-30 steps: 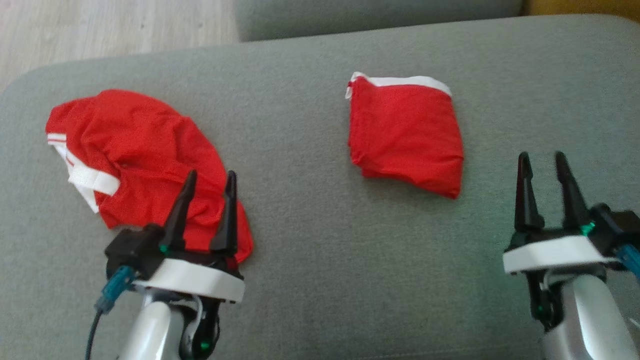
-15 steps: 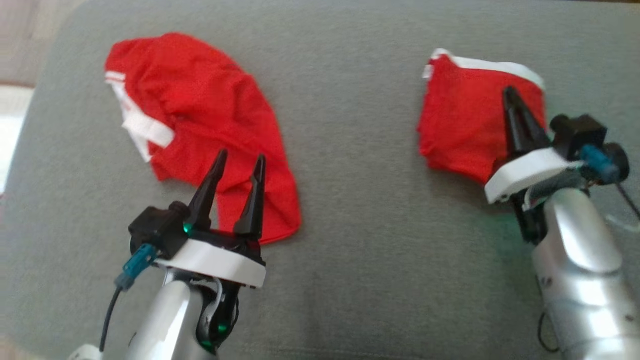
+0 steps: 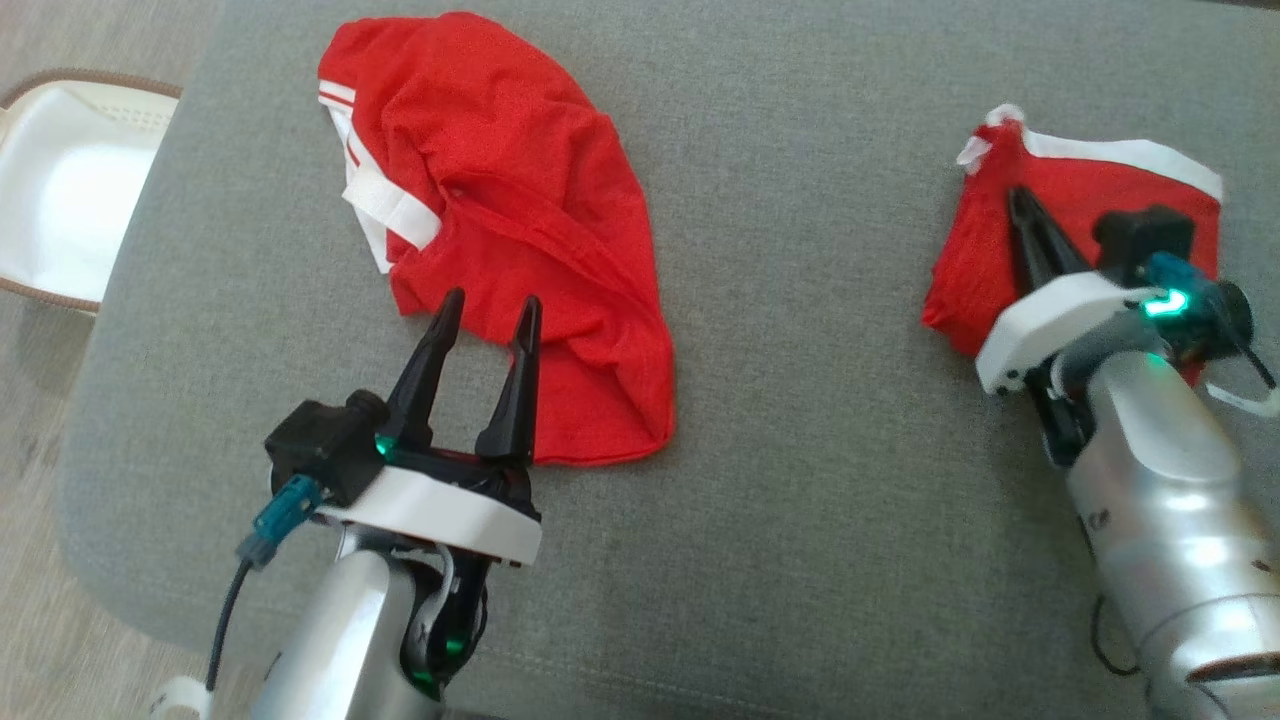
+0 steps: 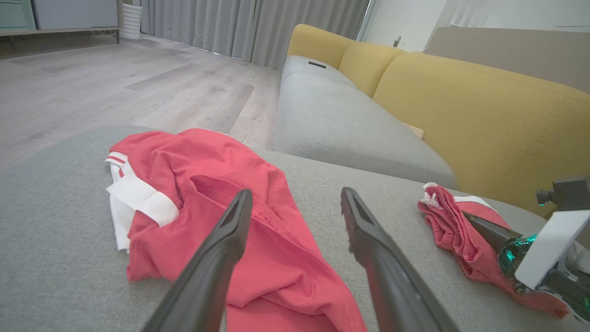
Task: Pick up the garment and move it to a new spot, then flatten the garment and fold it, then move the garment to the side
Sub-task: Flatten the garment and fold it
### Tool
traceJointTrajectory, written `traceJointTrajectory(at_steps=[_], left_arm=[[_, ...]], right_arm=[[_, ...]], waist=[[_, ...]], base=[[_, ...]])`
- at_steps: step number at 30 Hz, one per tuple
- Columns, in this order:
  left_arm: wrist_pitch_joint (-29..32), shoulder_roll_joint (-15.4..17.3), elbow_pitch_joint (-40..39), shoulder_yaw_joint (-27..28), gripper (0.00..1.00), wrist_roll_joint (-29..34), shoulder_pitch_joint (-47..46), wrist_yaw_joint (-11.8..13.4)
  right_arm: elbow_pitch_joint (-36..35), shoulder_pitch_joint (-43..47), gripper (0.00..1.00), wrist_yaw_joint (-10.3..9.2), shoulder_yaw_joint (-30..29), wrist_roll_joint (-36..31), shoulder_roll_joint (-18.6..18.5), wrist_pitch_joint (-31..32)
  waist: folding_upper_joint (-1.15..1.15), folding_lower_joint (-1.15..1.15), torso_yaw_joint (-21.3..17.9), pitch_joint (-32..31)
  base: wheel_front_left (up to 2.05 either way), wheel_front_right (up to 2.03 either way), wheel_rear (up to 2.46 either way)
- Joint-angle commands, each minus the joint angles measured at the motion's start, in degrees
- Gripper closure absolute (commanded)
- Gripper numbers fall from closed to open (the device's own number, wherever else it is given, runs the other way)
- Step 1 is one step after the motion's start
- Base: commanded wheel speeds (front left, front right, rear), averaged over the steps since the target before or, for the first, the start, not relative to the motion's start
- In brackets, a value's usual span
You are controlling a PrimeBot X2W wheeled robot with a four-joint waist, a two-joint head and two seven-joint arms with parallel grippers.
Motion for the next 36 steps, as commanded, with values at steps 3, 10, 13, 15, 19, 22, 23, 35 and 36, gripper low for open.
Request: traceJointTrajectory(at_steps=[3, 10, 13, 15, 19, 22, 23, 35, 36], left_arm=[[-0.33, 0.41, -1.42, 1.47, 0.0, -0.1, -1.21, 0.28], [-0.33, 0.41, -1.23, 1.51, 0.0, 0.16, -1.01, 0.32], [-0.33, 0.41, -1.07, 1.94, 0.0, 0.42, -0.81, 0.3], [-0.33, 0.41, -1.06, 2.38, 0.0, 0.58, -0.58, 0.29], [-0.33, 0.41, -1.69, 4.0, 0.0, 0.99, 0.15, 0.33], [-0.33, 0.41, -1.93, 4.85, 0.0, 1.44, 0.46, 0.13], [-0.33, 0.41, -1.95, 5.19, 0.0, 1.46, 0.56, 0.1], [-0.33, 0.41, -2.01, 7.75, 0.0, 2.85, 1.56, -0.24], [-0.33, 0.41, -2.06, 7.95, 0.0, 2.94, 1.68, -0.26]], right_arm=[[-1.04, -2.41, 1.0, -0.05, 4.78, 2.35, 2.46, -1.52], [3.68, -1.69, 1.0, -0.05, 13.1, 5.93, 3.44, -1.19], [3.9, -2.04, 1.0, -0.05, 15.26, 8.61, 3.38, -1.36], [2.71, -2.12, 1.0, -0.05, 16.21, 10.43, 3.17, -1.57], [-4.25, -1.11, 1.0, -0.05, 15.67, 14.0, 1.64, -1.76], [-10.22, 1.23, 0.0, -0.05, 12.58, 14.2, 0.36, -1.78], [-12.1, 2.31, 0.0, -0.05, 11.61, 13.59, -0.05, -1.78], [-35.17, 21.55, 0.0, -0.05, -4.5, 3.27, 2.95, -1.79], [-36.63, 22.94, 0.0, -0.05, -5.14, 2.83, 3.45, -1.79]], waist=[[0.0, 0.0, -0.41, -0.93], [0.0, 0.0, -1.91, -2.03], [0.0, 0.0, -3.19, -2.77], [0.0, 0.0, -4.22, -3.43], [0.0, 0.0, -7.63, -5.33], [0.0, 0.0, -9.64, -6.51], [0.0, 0.0, -10.33, -6.92], [0.0, 0.0, -16.08, -10.45], [0.0, 0.0, -16.34, -10.48]], base=[[0.0, 0.0, 0.0], [0.0, 0.0, 0.0], [0.0, 0.0, 0.0], [0.0, 0.0, 0.0], [0.0, 0.0, 0.0], [0.0, 0.0, 0.0], [0.0, 0.0, 0.0], [0.0, 0.0, 0.0], [0.0, 0.0, 0.0]])
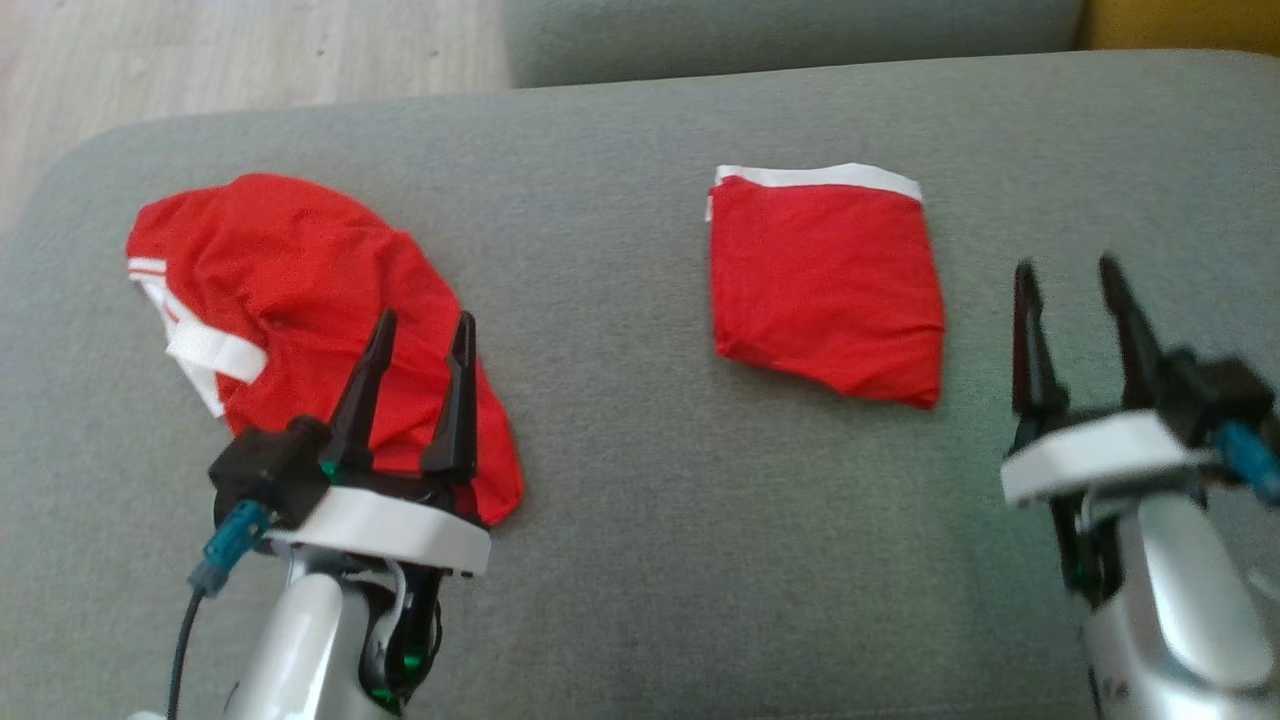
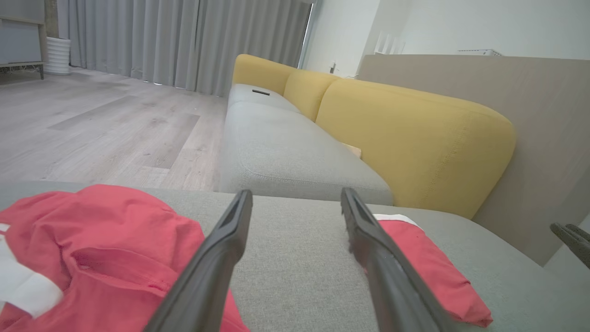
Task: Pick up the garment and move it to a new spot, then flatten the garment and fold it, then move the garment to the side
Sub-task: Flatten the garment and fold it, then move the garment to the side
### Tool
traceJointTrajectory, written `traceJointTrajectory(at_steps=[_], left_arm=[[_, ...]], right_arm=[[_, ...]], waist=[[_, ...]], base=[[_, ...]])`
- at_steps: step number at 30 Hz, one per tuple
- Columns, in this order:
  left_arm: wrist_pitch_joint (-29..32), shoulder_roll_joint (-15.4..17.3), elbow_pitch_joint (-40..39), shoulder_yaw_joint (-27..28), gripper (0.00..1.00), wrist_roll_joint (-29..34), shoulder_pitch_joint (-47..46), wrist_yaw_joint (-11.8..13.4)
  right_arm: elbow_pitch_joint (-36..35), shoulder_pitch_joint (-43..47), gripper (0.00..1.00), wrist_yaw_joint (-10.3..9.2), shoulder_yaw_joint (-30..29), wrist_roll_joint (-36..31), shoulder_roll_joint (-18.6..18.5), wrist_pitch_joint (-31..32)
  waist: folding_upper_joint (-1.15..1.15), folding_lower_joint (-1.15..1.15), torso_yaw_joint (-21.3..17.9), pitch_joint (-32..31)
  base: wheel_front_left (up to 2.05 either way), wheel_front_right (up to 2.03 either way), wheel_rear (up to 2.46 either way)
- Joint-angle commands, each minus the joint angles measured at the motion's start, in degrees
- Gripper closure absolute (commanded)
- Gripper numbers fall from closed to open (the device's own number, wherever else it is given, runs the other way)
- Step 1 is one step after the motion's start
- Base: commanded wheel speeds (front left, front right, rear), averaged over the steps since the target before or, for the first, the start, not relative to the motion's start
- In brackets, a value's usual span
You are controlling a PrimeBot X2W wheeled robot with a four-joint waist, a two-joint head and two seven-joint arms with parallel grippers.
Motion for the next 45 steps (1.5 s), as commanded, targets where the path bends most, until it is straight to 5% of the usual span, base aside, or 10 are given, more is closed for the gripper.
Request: traceJointTrajectory(at_steps=[1, 19, 31, 45], left_arm=[[-0.32, 0.41, -1.96, 2.22, 0.0, 0.54, -1.07, -0.2], [-0.32, 0.41, -1.38, 1.9, 0.0, 1.05, 0.92, -0.52], [-0.32, 0.41, -1.14, 0.05, 0.0, 0.63, -1.66, -0.96], [-0.32, 0.41, -1.02, -2.1, 0.0, -0.99, -3.58, -0.38]], right_arm=[[-3.37, 0.25, 0.0, -0.05, 0.46, -0.72, 0.66, -0.62], [-6.34, 5.31, 0.0, -0.05, -2.88, -0.76, 2.48, -0.62], [3.66, -6.8, 0.0, -0.05, -0.43, 0.25, 1.28, 10.94], [20.27, -16.91, 0.0, -0.05, -4.91, 2.56, -0.94, 21.34]], waist=[[0.0, 0.0, -0.78, -0.39], [0.0, 0.0, -0.54, 0.33], [0.0, 0.0, 3.49, 5.66], [0.0, 0.0, 8.48, 8.2]], base=[[0.0, 0.0, 0.0], [0.0, 0.0, 0.0], [0.0, 0.0, 0.0], [0.0, 0.0, 0.0]])
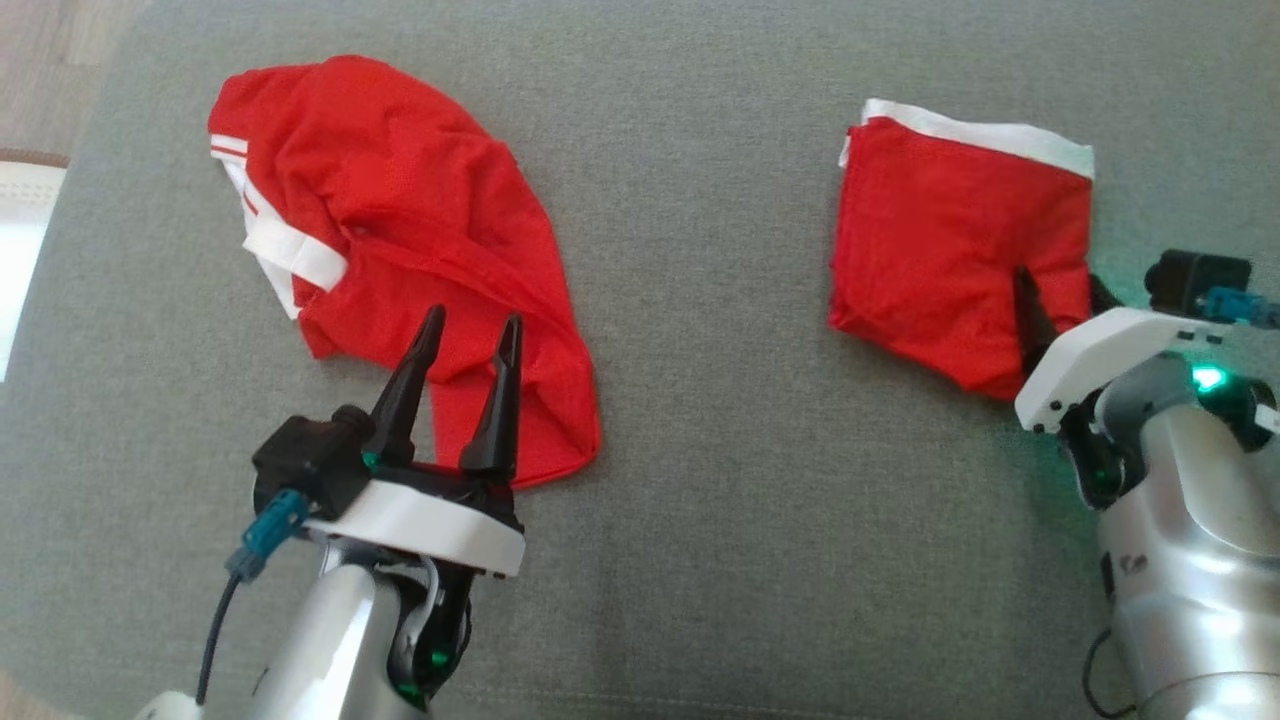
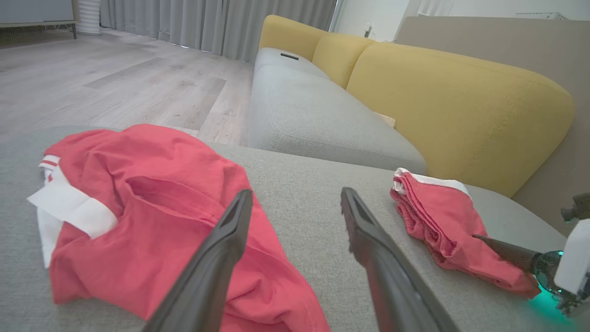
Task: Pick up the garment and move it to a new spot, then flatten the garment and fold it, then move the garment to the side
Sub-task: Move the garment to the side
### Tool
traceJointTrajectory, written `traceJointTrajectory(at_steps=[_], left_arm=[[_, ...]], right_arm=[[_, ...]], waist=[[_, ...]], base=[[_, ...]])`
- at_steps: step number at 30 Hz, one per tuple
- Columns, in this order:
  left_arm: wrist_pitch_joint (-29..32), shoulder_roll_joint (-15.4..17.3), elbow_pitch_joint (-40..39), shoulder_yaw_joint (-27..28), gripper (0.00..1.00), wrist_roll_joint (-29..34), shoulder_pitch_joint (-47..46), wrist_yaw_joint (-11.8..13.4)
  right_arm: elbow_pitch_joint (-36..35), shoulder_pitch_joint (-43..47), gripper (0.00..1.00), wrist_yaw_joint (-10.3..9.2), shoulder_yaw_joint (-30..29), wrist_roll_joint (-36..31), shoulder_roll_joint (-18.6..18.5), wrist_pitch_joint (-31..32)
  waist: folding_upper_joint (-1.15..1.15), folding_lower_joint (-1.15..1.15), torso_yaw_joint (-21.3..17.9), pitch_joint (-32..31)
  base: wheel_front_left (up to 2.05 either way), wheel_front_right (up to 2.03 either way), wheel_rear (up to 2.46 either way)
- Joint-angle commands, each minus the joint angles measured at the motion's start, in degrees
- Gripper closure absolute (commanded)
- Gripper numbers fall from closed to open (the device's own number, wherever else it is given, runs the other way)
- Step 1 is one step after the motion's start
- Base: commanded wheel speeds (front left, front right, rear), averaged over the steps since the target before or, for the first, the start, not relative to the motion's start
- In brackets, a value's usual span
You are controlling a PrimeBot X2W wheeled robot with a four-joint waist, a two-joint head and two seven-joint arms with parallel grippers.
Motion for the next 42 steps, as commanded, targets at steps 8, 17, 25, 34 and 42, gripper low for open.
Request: traceJointTrajectory(at_steps=[8, 17, 25, 34, 42], left_arm=[[-0.32, 0.41, -1.72, 2.05, 0.0, -0.37, -2.14, 0.4], [-0.32, 0.41, -2.54, 1.91, 0.0, -0.49, -2.99, 0.2], [-0.32, 0.41, -3.42, 1.24, 0.0, -0.69, -4.52, 0.05], [-0.32, 0.41, -3.38, 1.83, 0.0, 0.05, -6.29, -1.14], [-0.32, 0.41, -3.19, 2.04, 0.0, 0.03, -6.68, -1.36]], right_arm=[[1.86, -3.7, 1.0, -0.05, 3.57, -0.94, -0.26, 0.1], [-0.97, -6.63, 1.0, -0.05, 13.86, -4.26, -9.01, -1.61], [-3.86, -7.04, 1.0, -0.05, 26.33, -2.28, -27.66, -1.75], [-2.15, -8.09, 1.0, -0.05, 27.0, -0.41, -43.16, 0.66], [-2.63, -7.45, 1.0, -0.05, 20.27, -3.28, -43.31, 3.88]], waist=[[0.0, 0.0, -0.77, 0.63], [0.0, 0.0, -3.98, 1.64], [0.0, 0.0, -5.05, 4.5], [0.0, 0.0, -4.41, 8.38], [0.0, 0.0, -3.88, 9.06]], base=[[0.0, 0.0, 0.0], [0.0, 0.0, 0.0], [0.0, 0.0, 0.0], [0.0, 0.0, 0.0], [0.0, 0.0, 0.0]])
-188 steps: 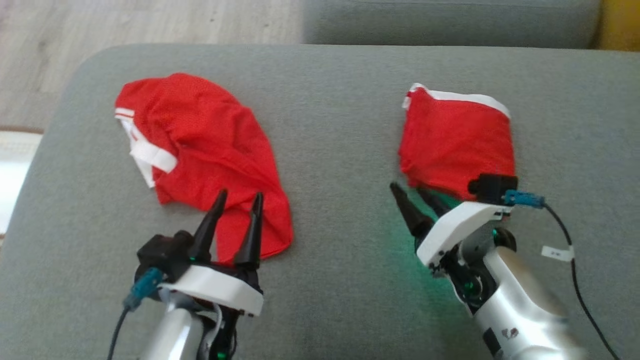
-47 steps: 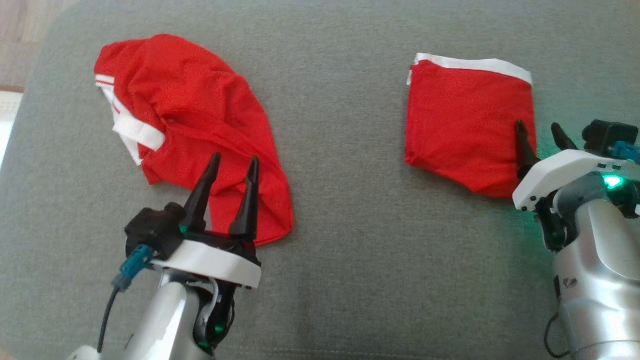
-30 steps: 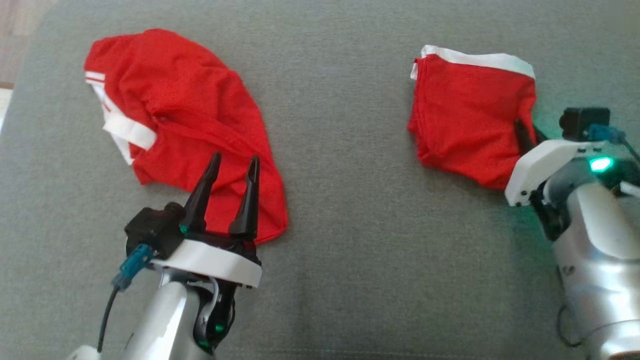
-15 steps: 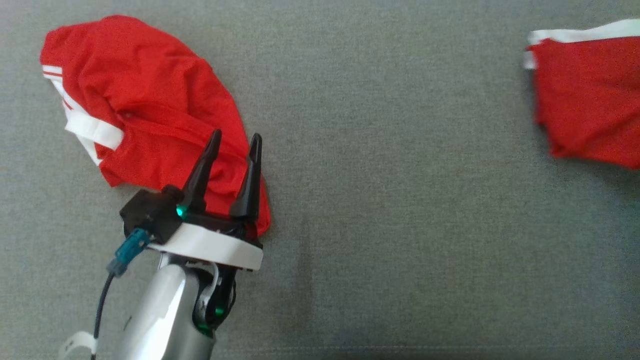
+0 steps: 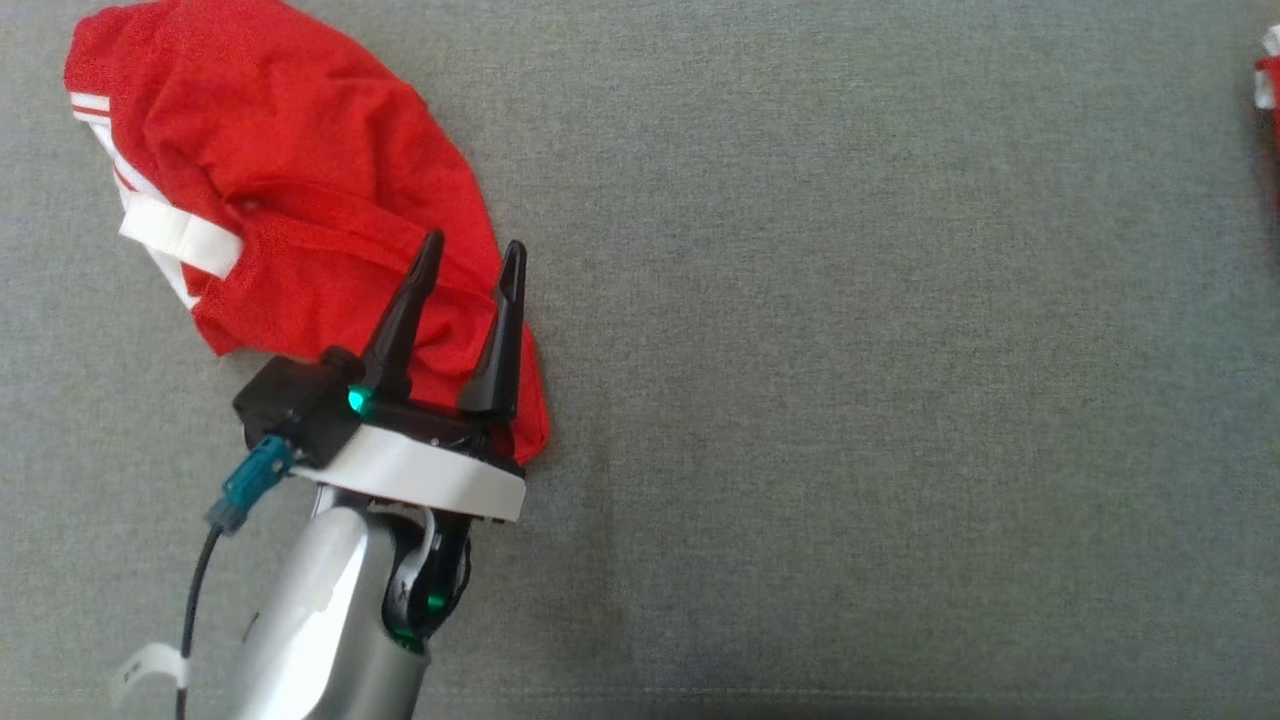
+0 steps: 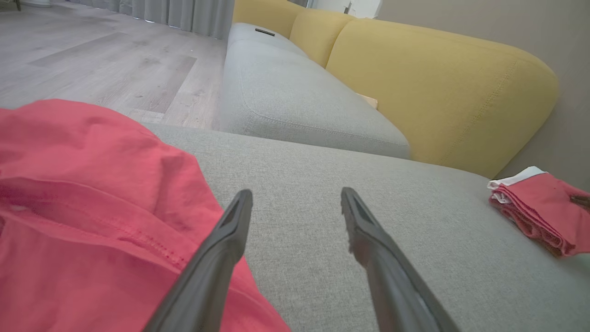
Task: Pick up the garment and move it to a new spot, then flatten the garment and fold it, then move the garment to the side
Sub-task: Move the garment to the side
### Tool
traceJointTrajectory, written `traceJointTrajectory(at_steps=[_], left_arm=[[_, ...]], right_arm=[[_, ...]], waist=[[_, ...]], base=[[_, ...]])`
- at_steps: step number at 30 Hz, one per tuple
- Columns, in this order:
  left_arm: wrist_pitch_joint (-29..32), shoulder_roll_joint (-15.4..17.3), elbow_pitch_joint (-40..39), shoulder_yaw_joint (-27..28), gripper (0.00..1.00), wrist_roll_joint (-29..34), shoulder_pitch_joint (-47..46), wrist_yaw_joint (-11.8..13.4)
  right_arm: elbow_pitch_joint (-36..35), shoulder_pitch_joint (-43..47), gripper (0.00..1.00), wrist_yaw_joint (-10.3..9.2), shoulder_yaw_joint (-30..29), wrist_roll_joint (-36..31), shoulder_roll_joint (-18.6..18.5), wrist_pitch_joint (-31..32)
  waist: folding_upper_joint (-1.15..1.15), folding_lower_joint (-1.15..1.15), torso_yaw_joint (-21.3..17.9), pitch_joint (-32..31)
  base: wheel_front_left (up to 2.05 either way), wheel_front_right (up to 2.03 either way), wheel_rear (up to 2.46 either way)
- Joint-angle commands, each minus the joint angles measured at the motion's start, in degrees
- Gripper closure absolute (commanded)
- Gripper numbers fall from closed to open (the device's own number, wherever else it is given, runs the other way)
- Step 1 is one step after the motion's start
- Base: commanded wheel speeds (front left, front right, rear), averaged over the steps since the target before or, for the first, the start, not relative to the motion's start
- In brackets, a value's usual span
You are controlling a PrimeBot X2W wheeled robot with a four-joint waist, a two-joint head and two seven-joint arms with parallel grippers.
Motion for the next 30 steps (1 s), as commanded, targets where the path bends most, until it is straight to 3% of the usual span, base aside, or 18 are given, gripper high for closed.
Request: traceJointTrajectory(at_steps=[1, 2, 8, 11, 20, 30], left_arm=[[-0.32, 0.44, -1.79, 2.01, 0.0, 0.39, -1.58, -0.3], [-0.32, 0.44, -1.67, 2.04, 0.0, 0.39, -1.58, -0.28], [-0.32, 0.44, -1.23, 2.56, 0.0, 0.42, -1.09, -0.12], [-0.32, 0.44, -1.22, 3.05, 0.0, 0.52, -0.5, -0.01], [-0.32, 0.44, -1.76, 5.26, 0.0, 0.96, 1.43, 0.45], [-0.32, 0.44, -3.03, 8.94, 0.0, 1.73, 5.42, 0.86]], right_arm=[[-1.28, 0.89, 0.54, -0.05, -1.69, -1.05, -1.89, 0.37], [-1.27, 1.01, 0.0, -0.05, -2.74, -1.58, -1.46, 0.51], [-3.22, 1.95, 0.0, -0.05, -8.72, -6.15, 1.95, -0.03], [-5.56, 2.62, 0.0, -0.05, -11.39, -7.15, 5.35, -1.69], [-15.42, 5.92, 0.0, -0.05, -17.47, -4.09, 18.24, -9.57], [-31.33, 17.9, 0.0, -0.05, -15.09, -0.4, 34.09, -17.79]], waist=[[0.0, -0.01, 0.03, -0.15], [0.0, -0.01, 0.03, -0.37], [0.0, -0.01, -0.54, -2.96], [0.0, -0.01, -1.13, -5.09], [0.0, -0.01, -2.57, -11.21], [0.0, -0.01, -3.65, -17.56]], base=[[0.0, 0.0, 0.0], [0.0, 0.0, 0.0], [0.0, 0.0, 0.0], [0.0, 0.0, 0.0], [0.0, 0.0, 0.0], [0.0, 0.0, 0.0]])
